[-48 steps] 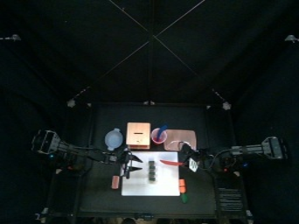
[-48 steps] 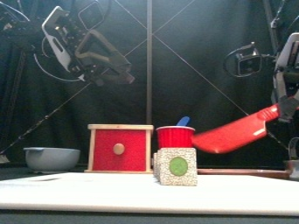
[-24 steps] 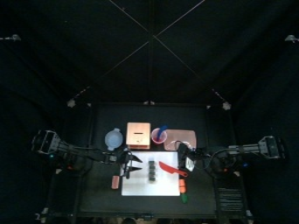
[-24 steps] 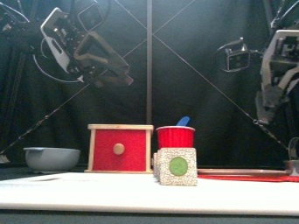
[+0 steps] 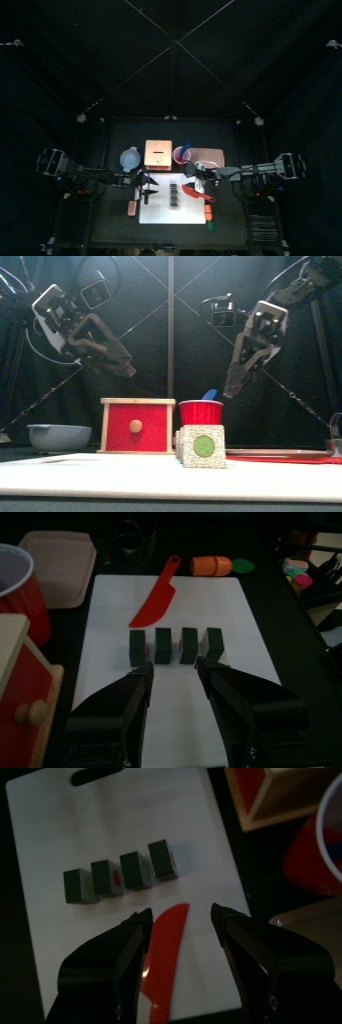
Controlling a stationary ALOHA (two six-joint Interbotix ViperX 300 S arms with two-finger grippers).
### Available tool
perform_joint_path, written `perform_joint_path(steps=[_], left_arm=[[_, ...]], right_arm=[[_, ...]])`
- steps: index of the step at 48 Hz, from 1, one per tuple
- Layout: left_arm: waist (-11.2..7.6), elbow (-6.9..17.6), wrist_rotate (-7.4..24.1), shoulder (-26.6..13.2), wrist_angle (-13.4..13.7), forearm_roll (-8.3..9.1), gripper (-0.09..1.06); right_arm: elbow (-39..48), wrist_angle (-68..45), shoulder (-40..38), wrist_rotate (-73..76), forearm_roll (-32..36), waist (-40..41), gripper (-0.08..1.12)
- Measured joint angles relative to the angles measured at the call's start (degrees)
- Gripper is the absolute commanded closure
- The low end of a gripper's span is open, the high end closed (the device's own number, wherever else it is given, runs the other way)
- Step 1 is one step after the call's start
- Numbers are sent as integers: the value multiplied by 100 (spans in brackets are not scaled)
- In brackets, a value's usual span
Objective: Place sushi on board then cut the sushi with the knife then place the pieces on the plate
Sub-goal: Place the 4 sushi pieces on the plate
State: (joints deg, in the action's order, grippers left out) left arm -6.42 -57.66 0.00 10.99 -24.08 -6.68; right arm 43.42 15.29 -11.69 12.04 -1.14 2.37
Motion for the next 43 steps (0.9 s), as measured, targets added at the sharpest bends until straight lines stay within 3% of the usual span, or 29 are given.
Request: perform_joint_path(steps=[17,43], left_arm=[[9,-211,18,0,0,-88,18],[9,-325,18,0,0,-97,18]], right_arm=[[-1107,246,1389,-18,466,-149,19],[-1617,580,1960,-26,483,-149,19]])
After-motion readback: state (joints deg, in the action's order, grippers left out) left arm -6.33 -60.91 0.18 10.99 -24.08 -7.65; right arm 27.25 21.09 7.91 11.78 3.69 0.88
